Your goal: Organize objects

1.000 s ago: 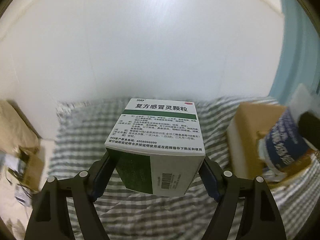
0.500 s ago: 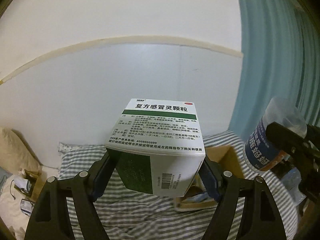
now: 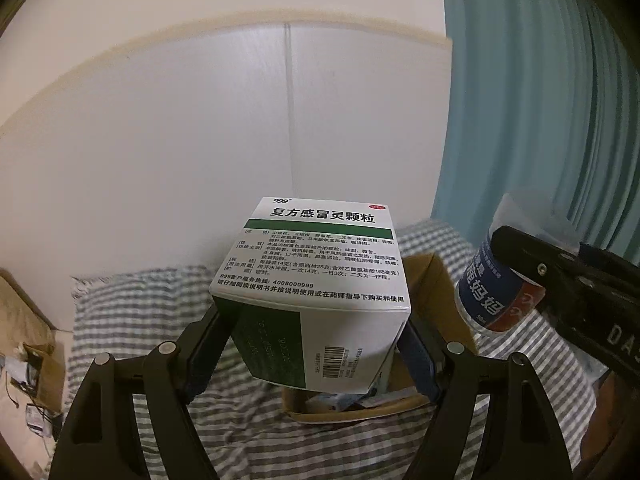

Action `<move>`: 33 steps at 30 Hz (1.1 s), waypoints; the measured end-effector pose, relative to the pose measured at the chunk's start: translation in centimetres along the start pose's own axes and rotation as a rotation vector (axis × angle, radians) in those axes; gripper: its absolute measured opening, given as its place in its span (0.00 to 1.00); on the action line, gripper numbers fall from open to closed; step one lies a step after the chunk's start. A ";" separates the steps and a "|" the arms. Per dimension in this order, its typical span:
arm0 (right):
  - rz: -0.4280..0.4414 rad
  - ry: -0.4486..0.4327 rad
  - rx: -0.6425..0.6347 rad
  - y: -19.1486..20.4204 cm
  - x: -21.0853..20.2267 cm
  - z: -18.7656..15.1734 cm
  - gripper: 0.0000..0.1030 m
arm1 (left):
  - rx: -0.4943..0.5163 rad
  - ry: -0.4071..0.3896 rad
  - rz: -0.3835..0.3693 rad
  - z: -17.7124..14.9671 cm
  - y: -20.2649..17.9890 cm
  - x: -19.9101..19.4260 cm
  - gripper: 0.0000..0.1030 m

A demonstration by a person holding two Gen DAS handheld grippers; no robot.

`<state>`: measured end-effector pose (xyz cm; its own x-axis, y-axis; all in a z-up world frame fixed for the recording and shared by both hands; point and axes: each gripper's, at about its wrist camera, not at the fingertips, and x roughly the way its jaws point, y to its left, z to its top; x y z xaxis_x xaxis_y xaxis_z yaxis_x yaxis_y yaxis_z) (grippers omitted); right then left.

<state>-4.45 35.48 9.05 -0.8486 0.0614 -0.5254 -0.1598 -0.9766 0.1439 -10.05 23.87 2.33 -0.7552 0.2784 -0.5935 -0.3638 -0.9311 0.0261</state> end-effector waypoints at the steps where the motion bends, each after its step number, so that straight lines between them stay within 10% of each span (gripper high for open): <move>1: -0.003 0.018 0.004 -0.4 1.0 -0.3 0.63 | 0.001 0.013 -0.002 -0.3 -0.1 1.0 0.78; 20: -0.029 0.229 0.070 -2.0 11.3 -4.1 0.64 | -0.008 0.135 -0.044 -3.7 -1.7 9.0 0.82; 33: -0.041 0.100 0.027 -0.1 5.6 -0.4 0.79 | -0.035 0.026 0.008 -0.7 1.6 2.4 1.00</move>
<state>-8.99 35.84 5.79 -0.7866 0.0787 -0.6124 -0.2079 -0.9677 0.1427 -12.07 22.85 0.36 -0.7434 0.2649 -0.6142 -0.3379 -0.9412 0.0031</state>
